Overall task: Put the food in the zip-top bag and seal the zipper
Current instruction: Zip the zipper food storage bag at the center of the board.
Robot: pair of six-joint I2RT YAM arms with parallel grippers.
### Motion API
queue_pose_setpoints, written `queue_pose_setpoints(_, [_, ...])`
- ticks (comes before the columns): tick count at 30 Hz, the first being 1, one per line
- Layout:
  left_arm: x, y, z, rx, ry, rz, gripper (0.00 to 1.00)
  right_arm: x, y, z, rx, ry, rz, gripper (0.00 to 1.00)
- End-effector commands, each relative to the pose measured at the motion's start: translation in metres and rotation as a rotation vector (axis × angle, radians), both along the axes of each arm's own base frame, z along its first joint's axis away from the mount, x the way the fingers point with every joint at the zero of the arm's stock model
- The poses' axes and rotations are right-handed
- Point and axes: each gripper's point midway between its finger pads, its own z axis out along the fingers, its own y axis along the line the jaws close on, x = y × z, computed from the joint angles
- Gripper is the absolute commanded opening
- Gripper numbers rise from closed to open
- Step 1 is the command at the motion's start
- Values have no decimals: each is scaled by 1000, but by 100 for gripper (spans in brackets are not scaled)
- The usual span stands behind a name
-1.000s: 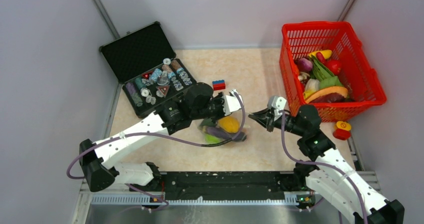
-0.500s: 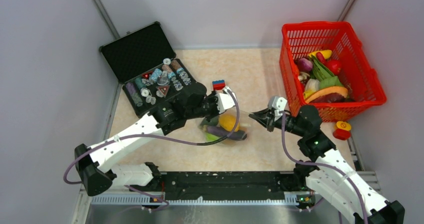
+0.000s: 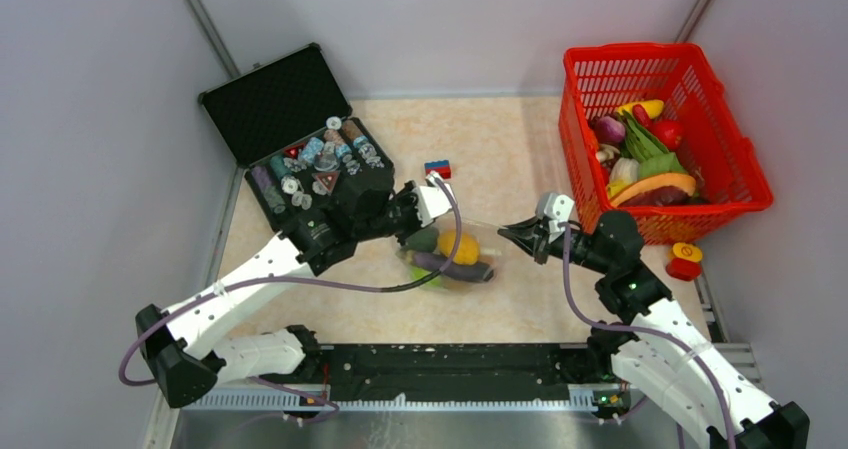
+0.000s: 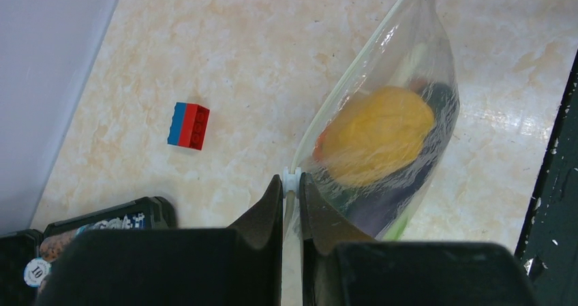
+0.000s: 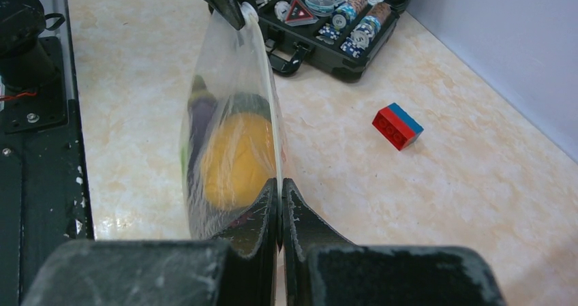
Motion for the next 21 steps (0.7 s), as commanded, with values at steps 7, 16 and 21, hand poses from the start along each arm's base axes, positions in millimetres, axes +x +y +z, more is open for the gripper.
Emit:
queue_pose_setpoints(7, [14,32,1,49,-11,116,0,1,-1,15,15,-59,-6,0])
queue_pose_setpoints(16, [28,55,-2,88,-16,224,0,1,-1,15,15,-63,-7,0])
queue_pose_setpoints(21, [27,59,9,48,-29,234,0,1,-1,13,13,-60,-11,0])
